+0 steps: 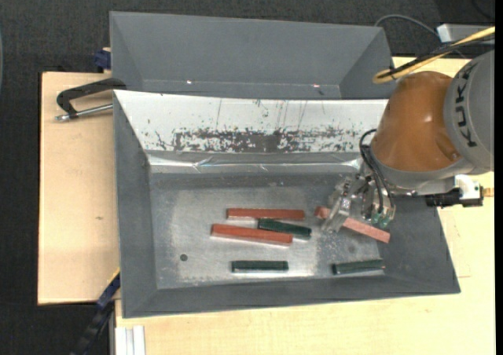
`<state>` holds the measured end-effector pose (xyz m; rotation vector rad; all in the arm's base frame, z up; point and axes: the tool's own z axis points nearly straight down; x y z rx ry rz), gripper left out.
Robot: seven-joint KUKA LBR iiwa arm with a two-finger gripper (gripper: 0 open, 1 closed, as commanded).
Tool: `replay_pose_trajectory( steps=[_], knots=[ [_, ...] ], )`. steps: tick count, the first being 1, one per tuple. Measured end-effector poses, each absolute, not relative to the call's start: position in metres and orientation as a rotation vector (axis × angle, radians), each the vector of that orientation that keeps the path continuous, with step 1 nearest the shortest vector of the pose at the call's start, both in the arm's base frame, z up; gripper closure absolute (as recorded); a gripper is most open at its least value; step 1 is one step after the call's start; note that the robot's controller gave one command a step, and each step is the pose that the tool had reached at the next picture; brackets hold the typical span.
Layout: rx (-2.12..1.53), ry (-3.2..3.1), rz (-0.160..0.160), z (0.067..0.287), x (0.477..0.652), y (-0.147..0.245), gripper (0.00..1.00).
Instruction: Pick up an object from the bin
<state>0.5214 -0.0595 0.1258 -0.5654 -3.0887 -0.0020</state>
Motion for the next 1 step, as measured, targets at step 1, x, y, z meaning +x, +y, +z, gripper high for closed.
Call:
replay_pose_trajectory(
  steps=[1],
  knots=[
    [-0.566, -3.097, -0.003, 0.1433, 0.5233, -0.0594, 1.0]
  ],
)
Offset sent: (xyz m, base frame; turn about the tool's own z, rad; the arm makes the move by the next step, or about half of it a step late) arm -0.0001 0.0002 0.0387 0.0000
